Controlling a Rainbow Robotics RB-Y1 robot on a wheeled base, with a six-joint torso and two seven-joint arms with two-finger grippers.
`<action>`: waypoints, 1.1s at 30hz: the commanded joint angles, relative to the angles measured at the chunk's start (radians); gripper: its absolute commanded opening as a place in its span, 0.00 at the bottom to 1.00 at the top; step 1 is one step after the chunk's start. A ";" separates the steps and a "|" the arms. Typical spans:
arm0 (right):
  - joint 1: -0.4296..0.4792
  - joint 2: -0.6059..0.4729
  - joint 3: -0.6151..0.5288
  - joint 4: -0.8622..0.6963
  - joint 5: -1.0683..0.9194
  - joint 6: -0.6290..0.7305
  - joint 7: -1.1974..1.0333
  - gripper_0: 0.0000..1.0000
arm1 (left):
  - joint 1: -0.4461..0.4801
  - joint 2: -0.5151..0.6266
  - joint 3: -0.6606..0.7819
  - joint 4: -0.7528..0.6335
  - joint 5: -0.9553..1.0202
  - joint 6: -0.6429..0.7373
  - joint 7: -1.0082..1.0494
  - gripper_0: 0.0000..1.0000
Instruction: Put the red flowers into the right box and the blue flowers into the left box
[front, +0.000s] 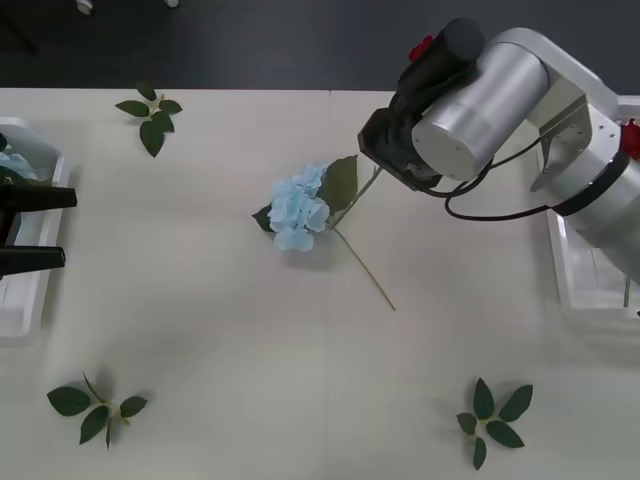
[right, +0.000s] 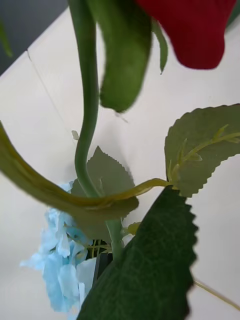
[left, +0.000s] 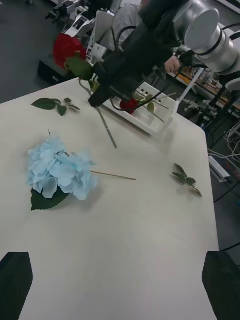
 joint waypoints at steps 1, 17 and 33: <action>-0.030 -0.094 -0.015 -0.158 -0.008 0.057 0.174 0.00 | -0.019 0.002 0.018 -0.052 -0.003 0.003 0.017 1.00; -0.030 -0.456 -0.213 -0.089 -0.421 0.008 0.611 0.00 | -0.019 0.002 0.017 -0.057 -0.007 0.002 0.017 1.00; 0.044 -0.676 -0.215 0.336 -0.608 -0.104 1.226 0.00 | -0.018 0.002 0.014 -0.057 -0.005 -0.004 0.017 1.00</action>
